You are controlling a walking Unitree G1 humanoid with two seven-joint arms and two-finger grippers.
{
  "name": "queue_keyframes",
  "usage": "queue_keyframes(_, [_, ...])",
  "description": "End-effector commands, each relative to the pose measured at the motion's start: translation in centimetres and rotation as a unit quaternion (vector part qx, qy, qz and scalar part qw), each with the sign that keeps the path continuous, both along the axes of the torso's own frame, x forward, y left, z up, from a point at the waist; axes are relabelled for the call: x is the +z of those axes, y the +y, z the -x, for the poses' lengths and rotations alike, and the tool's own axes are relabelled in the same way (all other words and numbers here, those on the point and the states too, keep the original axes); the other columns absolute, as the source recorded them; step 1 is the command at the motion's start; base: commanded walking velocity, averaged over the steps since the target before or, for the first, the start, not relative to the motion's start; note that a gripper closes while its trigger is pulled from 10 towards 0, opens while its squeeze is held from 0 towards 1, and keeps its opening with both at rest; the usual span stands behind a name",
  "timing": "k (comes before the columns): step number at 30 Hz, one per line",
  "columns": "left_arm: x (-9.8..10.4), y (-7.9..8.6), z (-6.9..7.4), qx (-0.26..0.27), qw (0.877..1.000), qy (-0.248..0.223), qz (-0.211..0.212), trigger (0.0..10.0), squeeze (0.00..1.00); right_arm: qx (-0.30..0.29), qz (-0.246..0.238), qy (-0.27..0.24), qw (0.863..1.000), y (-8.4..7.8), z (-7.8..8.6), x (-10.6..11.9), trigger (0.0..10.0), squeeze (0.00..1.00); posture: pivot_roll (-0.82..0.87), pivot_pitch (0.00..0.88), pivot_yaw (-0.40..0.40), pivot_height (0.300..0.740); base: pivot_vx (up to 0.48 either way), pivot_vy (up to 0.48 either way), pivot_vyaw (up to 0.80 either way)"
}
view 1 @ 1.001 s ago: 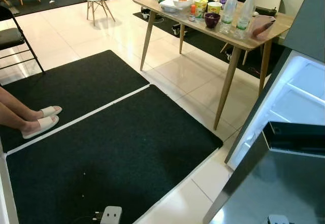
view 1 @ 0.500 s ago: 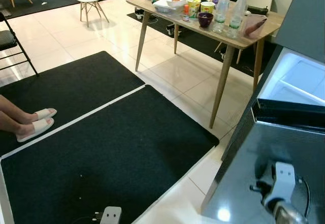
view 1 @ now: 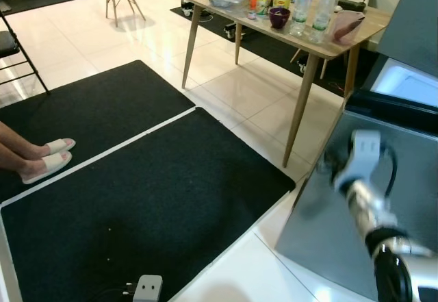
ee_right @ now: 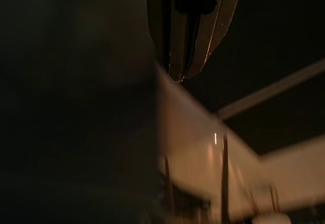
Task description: Restocking fridge
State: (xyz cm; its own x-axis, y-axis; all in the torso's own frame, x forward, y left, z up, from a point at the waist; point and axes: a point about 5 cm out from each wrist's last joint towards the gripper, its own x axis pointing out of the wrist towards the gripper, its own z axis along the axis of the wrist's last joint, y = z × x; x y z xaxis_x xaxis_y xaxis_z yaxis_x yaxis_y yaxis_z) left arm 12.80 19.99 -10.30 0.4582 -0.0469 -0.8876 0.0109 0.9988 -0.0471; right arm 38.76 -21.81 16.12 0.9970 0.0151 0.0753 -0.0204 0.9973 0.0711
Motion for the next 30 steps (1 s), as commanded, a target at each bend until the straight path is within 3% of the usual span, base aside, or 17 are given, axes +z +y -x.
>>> queue_keyframes(1, [-0.5, 0.6, 1.8, 0.007, 0.999, 0.030, -0.007, 10.0, 0.00, -0.012, 0.003, -0.016, 1.000, -0.3, -0.1, 0.6, 10.0, 0.00, 0.02, 0.096, -0.052, 0.740, 0.000, 0.000, 0.00])
queue_keyframes(4, [-0.5, 0.6, 1.7, 0.009, 1.000, 0.028, -0.005, 10.0, 0.00, 0.001, 0.006, -0.049, 0.999, 0.1, -0.3, 1.9, 10.0, 0.00, 0.01, 0.092, -0.054, 0.740, 0.000, 0.000, 0.00])
queue_keyframes(6, [-0.5, 0.5, 1.7, 0.009, 1.000, 0.028, -0.004, 10.0, 0.00, 0.014, 0.014, -0.045, 0.999, 0.3, 0.0, 1.1, 10.0, 0.00, 0.01, 0.092, -0.054, 0.740, 0.000, 0.000, 0.00])
queue_keyframes(8, [-0.5, 0.3, 1.7, 0.008, 1.000, 0.028, -0.002, 10.0, 0.00, 0.031, 0.022, -0.016, 0.999, 0.5, 0.7, -0.9, 10.0, 0.00, 0.01, 0.091, -0.052, 0.740, 0.000, 0.000, 0.00])
queue_keyframes(9, [-0.5, 0.2, 1.6, 0.007, 1.000, 0.028, -0.001, 10.0, 0.00, 0.053, 0.028, 0.026, 0.998, 0.7, 1.7, -3.5, 10.0, 0.00, 0.00, 0.090, -0.051, 0.740, 0.000, 0.000, 0.00])
queue_keyframes(11, [-0.5, 0.2, 1.6, 0.007, 1.000, 0.028, -0.001, 10.0, 0.00, 0.059, 0.028, 0.038, 0.997, 0.8, 1.9, -4.1, 10.0, 0.00, 0.00, 0.090, -0.051, 0.740, 0.000, 0.000, 0.00])
queue_keyframes(14, [-0.5, 0.1, 1.5, 0.006, 1.000, 0.028, 0.000, 10.0, 0.00, 0.075, 0.065, 0.136, 0.986, 0.8, 4.5, -9.0, 10.0, 0.00, -0.01, 0.086, -0.049, 0.740, 0.000, 0.000, 0.00])
queue_keyframes(15, [-0.5, 0.1, 1.5, 0.006, 1.000, 0.028, 0.000, 10.0, 0.00, 0.075, 0.065, 0.136, 0.986, 0.8, 4.5, -9.0, 10.0, 0.00, -0.01, 0.086, -0.049, 0.740, 0.000, 0.000, 0.00])
queue_keyframes(17, [-0.4, 0.0, 1.3, 0.005, 1.000, 0.026, -0.001, 10.0, 0.00, 0.068, 0.077, 0.219, 0.970, 0.4, 7.0, -12.8, 10.0, 0.00, -0.01, 0.083, -0.048, 0.740, 0.000, 0.000, 0.00])
queue_keyframes(19, [-0.4, 0.0, 1.1, 0.005, 1.000, 0.024, -0.002, 10.0, 0.00, 0.055, 0.102, 0.306, 0.945, -0.1, 10.3, -16.5, 10.0, 0.00, -0.01, 0.080, -0.047, 0.740, 0.000, 0.000, 0.00])
queue_keyframes(20, [-0.4, 0.0, 1.1, 0.005, 1.000, 0.024, -0.002, 10.0, 0.00, 0.055, 0.102, 0.306, 0.945, -0.1, 10.3, -16.5, 10.0, 0.00, -0.01, 0.080, -0.047, 0.740, 0.000, 0.000, 0.00])
queue_keyframes(24, [-0.3, -0.1, 0.7, 0.007, 1.000, 0.021, -0.003, 10.0, 0.00, 0.025, 0.108, 0.436, 0.893, -1.0, 16.9, -21.6, 10.0, 0.00, -0.01, 0.073, -0.047, 0.740, 0.000, 0.000, 0.00])
queue_keyframes(25, [-0.3, 0.0, 0.7, 0.009, 1.000, 0.020, -0.004, 10.0, 0.00, 0.022, 0.109, 0.474, 0.873, -1.3, 19.2, -23.0, 10.0, 0.00, -0.01, 0.072, -0.045, 0.740, 0.000, 0.000, 0.00])
queue_keyframes(26, [-0.3, 0.0, 0.7, 0.009, 1.000, 0.020, -0.004, 10.0, 0.00, 0.022, 0.109, 0.474, 0.873, -1.3, 19.2, -23.0, 10.0, 0.00, -0.01, 0.072, -0.045, 0.740, 0.000, 0.000, 0.00])
queue_keyframes(29, [-0.3, 0.1, 0.8, 0.008, 1.000, 0.022, -0.007, 10.0, 0.00, 0.017, 0.117, 0.514, 0.849, -1.7, 21.7, -24.2, 10.0, 0.00, -0.01, 0.068, -0.042, 0.740, 0.000, 0.000, 0.00])
queue_keyframes(30, [-0.3, 0.1, 0.8, 0.008, 1.000, 0.022, -0.007, 10.0, 0.00, 0.017, 0.117, 0.514, 0.849, -1.7, 21.7, -24.2, 10.0, 0.00, -0.01, 0.068, -0.042, 0.740, 0.000, 0.000, 0.00])
